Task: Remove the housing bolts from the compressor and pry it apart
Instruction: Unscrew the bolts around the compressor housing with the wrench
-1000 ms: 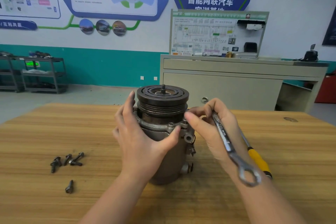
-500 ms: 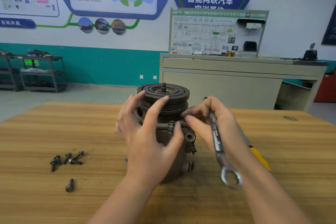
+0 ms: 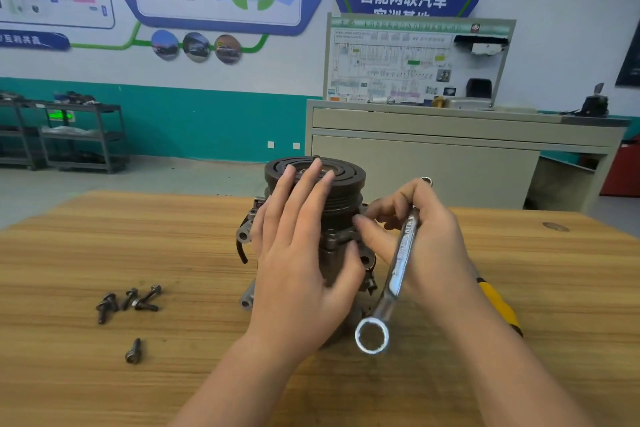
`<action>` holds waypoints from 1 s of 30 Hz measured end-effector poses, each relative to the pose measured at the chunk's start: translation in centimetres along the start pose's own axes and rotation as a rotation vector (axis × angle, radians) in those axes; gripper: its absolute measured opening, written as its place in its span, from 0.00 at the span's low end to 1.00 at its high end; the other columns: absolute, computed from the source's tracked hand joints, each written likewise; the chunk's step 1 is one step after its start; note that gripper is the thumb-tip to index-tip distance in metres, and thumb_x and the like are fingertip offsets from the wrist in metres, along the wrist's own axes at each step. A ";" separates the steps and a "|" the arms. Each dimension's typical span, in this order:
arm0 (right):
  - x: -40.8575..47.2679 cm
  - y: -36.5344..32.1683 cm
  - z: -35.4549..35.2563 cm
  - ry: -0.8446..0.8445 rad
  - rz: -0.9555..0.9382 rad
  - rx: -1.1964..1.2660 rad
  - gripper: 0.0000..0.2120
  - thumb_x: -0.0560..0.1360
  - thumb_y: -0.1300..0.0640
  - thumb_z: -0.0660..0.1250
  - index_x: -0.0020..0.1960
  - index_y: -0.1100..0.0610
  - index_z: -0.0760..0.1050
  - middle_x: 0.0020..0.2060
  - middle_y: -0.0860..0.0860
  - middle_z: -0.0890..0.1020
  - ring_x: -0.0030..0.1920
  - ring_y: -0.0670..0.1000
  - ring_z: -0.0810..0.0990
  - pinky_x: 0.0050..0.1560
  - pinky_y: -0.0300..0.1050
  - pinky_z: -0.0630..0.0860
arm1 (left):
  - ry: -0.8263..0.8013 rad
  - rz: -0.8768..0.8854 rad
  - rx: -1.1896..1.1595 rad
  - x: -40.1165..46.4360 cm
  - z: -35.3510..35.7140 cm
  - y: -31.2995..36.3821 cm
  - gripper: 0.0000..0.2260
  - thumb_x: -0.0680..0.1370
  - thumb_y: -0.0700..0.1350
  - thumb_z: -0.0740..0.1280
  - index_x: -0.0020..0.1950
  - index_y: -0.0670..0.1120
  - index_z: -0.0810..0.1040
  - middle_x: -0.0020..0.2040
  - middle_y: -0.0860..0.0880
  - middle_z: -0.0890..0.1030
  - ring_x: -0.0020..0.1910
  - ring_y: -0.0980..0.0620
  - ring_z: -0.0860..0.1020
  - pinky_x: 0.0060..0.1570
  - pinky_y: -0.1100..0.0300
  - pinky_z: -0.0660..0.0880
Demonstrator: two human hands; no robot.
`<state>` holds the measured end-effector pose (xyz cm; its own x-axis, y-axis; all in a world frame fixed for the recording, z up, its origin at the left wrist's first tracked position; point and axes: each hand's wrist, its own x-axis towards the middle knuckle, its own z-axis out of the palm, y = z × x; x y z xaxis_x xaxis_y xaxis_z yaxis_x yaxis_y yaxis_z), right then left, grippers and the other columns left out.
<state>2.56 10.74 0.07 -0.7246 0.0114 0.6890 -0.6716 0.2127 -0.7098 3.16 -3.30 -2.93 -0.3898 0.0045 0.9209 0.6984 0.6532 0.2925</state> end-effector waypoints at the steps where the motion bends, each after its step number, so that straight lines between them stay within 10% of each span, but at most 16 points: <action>1: 0.0 0.0 0.0 -0.010 -0.001 0.007 0.23 0.71 0.67 0.72 0.34 0.47 0.62 0.38 0.48 0.84 0.37 0.42 0.79 0.38 0.33 0.76 | 0.000 -0.001 0.002 0.0 0.0 0.0 0.28 0.74 0.49 0.62 0.74 0.45 0.64 0.76 0.51 0.63 0.78 0.52 0.54 0.73 0.47 0.54; 30: -0.3 -0.1 0.4 -0.007 0.036 0.122 0.20 0.71 0.66 0.73 0.37 0.53 0.62 0.38 0.51 0.83 0.39 0.46 0.81 0.41 0.36 0.77 | 0.033 0.037 0.059 -0.2 0.5 -0.2 0.24 0.73 0.47 0.62 0.70 0.51 0.68 0.74 0.56 0.65 0.77 0.54 0.56 0.71 0.50 0.56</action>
<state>2.73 10.34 -0.12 -0.7491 0.0104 0.6624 -0.6589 0.0922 -0.7465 2.74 -3.06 -3.32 -0.3437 0.0050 0.9391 0.6751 0.6964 0.2434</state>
